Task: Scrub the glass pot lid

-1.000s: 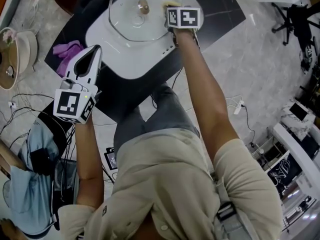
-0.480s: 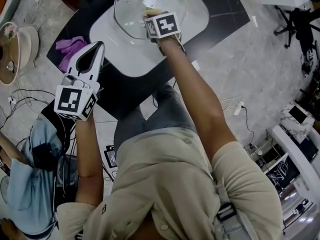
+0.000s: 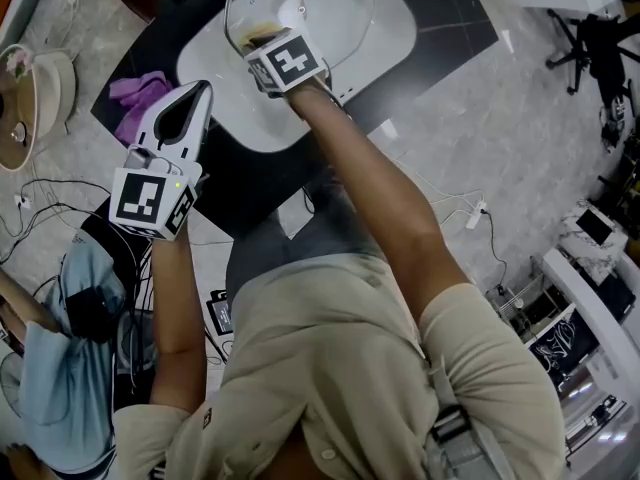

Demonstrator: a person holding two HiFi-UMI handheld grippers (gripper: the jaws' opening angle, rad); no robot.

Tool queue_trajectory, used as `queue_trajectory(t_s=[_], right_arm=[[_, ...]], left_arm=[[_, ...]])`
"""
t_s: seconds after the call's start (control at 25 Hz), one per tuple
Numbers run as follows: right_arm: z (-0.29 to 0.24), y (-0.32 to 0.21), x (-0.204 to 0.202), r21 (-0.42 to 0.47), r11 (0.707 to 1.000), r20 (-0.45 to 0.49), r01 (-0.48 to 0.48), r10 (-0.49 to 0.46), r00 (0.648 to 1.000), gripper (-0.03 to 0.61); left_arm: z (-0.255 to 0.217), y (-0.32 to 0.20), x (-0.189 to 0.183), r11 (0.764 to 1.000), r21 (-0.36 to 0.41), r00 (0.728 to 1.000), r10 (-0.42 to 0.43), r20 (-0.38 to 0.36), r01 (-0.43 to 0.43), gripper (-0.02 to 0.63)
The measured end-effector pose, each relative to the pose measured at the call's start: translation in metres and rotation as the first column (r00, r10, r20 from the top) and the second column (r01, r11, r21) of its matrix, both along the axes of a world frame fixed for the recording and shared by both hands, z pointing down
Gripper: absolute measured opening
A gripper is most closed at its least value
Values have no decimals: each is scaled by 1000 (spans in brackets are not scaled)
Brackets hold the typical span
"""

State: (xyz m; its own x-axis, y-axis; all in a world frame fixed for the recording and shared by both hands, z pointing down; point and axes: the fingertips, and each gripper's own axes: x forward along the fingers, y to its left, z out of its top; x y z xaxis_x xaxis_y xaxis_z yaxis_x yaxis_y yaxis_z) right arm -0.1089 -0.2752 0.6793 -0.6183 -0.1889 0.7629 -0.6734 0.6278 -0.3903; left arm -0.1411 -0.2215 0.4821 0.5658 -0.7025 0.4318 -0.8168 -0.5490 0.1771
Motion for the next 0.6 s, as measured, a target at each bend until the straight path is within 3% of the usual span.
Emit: queue_trajectory(t_s=[0.36, 0.48, 0.6], right_arm=[[38, -4, 60, -75, 997, -85, -26, 20, 996, 48], [55, -14, 100, -119, 993, -174, -21, 0, 985, 46], [61, -37, 151, -120, 990, -305, -79, 39, 952, 46]], left_arm=[[-3, 2, 2, 1000, 9, 1000, 5, -1, -5, 18], [-11, 4, 6, 1000, 20, 1000, 13, 1, -13, 18], [-25, 4, 9, 999, 40, 1000, 21, 5, -21, 18]])
